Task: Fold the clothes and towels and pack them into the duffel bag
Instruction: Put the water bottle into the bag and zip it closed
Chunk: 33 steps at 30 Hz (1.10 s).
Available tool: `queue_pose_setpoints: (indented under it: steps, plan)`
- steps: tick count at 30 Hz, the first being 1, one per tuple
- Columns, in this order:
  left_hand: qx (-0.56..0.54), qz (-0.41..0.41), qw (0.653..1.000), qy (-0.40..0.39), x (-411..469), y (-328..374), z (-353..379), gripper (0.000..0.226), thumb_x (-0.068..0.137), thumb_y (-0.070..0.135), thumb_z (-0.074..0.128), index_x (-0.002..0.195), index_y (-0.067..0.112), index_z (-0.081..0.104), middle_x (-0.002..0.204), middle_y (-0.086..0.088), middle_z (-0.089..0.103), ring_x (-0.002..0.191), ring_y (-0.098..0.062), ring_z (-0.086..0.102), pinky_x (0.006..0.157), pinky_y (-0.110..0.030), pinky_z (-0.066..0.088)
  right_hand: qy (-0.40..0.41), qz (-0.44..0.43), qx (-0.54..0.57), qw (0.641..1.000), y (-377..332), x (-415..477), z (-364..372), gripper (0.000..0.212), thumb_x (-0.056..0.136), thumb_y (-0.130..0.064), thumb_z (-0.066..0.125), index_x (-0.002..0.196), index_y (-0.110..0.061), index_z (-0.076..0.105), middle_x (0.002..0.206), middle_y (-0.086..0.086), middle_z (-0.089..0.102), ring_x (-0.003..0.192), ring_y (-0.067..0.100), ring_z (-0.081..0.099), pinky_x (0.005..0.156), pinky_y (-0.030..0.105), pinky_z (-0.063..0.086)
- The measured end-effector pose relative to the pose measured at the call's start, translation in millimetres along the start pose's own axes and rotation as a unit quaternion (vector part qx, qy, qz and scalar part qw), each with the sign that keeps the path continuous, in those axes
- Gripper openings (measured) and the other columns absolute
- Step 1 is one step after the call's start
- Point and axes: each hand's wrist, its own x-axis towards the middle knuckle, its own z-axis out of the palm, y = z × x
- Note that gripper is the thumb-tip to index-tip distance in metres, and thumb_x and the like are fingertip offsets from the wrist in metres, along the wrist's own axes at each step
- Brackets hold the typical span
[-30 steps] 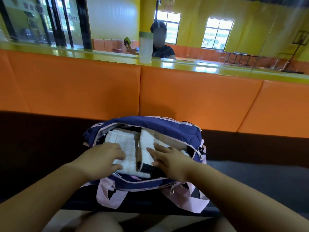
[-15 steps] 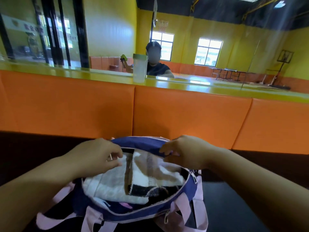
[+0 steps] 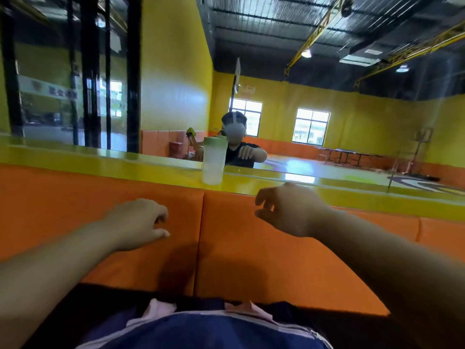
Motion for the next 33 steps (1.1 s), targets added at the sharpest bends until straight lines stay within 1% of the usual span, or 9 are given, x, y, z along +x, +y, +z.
queue_pose_setpoints:
  steps: [7,11,15,19,22,24,26,29,33]
  plan:
    - [-0.035,-0.051,0.996,0.07,80.8,-43.0,22.8,0.066,0.077,0.053,0.065,0.134,0.027,0.042,0.13,0.003,0.042,0.124,-0.018,0.038,0.099,-0.033,0.04,0.08,0.031,0.016,0.996,2.4,92.3,26.4,0.059,0.087,-0.043,0.058,0.138,-0.025,0.034,0.134,0.001,0.051,0.117,0.027,0.051,0.086,0.04,0.049]
    - [-0.056,-0.059,0.993,0.091,110.8,-54.7,44.0,0.074,0.079,0.058,0.059,0.142,0.028,0.033,0.15,0.002,0.031,0.141,-0.022,0.023,0.114,-0.036,0.023,0.125,0.024,0.059,0.99,-1.5,140.3,43.3,0.075,0.083,-0.04,0.064,0.145,-0.024,0.025,0.147,0.005,0.034,0.132,0.032,0.036,0.098,0.043,0.043]
    - [-0.069,-0.043,0.981,0.176,121.4,-63.7,57.0,0.059,0.079,0.059,0.059,0.132,0.036,0.046,0.135,0.007,0.05,0.121,-0.018,0.048,0.099,-0.032,0.039,0.136,0.024,0.049,0.989,-6.0,178.9,52.2,0.09,0.084,-0.043,0.064,0.15,-0.02,0.007,0.156,0.006,0.018,0.138,0.033,0.027,0.109,0.043,0.03]
    - [-0.075,-0.038,0.971,0.222,121.9,-67.1,60.6,0.056,0.077,0.061,0.059,0.127,0.039,0.05,0.127,0.009,0.055,0.117,-0.016,0.052,0.092,-0.03,0.041,0.134,0.021,0.071,0.988,-8.9,202.7,53.9,0.098,0.084,-0.044,0.064,0.151,-0.023,-0.004,0.16,0.001,0.004,0.144,0.027,0.018,0.112,0.039,0.025]
    - [-0.084,-0.038,0.968,0.234,123.2,-65.1,63.7,0.054,0.078,0.059,0.06,0.127,0.037,0.051,0.126,0.008,0.055,0.116,-0.018,0.052,0.091,-0.03,0.041,0.128,0.036,0.079,0.988,-11.8,213.9,50.6,0.092,0.084,-0.05,0.061,0.151,-0.024,0.002,0.153,0.006,0.025,0.132,0.028,0.039,0.098,0.034,0.038]
    - [-0.092,-0.04,0.965,0.242,122.9,-64.6,65.0,0.054,0.078,0.058,0.06,0.127,0.037,0.051,0.128,0.009,0.054,0.117,-0.017,0.051,0.092,-0.03,0.041,0.146,0.057,0.081,0.984,-14.8,217.7,46.1,0.077,0.084,-0.055,0.057,0.147,-0.024,0.024,0.138,0.008,0.032,0.116,0.029,0.05,0.088,0.03,0.04]
    - [-0.098,-0.045,0.965,0.241,123.0,-64.8,66.0,0.056,0.078,0.059,0.06,0.128,0.038,0.048,0.131,0.011,0.051,0.119,-0.016,0.049,0.093,-0.03,0.04,0.165,0.073,0.125,0.976,-18.2,218.8,41.4,0.057,0.085,-0.051,0.058,0.134,-0.025,0.043,0.126,0.007,0.033,0.098,0.026,0.054,0.077,0.026,0.042]
    - [-0.104,-0.047,0.966,0.232,121.6,-63.7,66.0,0.057,0.079,0.058,0.06,0.13,0.038,0.047,0.133,0.011,0.049,0.12,-0.016,0.047,0.095,-0.03,0.038,0.182,0.058,0.168,0.967,-21.5,215.9,36.2,0.04,0.083,-0.04,0.064,0.117,-0.024,0.05,0.117,0.004,0.043,0.088,0.021,0.051,0.059,0.02,0.037]
    - [-0.091,-0.038,0.976,0.194,116.9,-63.1,64.7,0.062,0.084,0.055,0.056,0.139,0.034,0.037,0.146,0.009,0.038,0.132,-0.016,0.035,0.109,-0.031,0.026,0.154,0.026,0.158,0.975,-25.4,198.5,25.8,0.055,0.073,-0.036,0.075,0.12,-0.026,0.048,0.112,0.002,0.045,0.094,0.022,0.051,0.068,0.025,0.043]
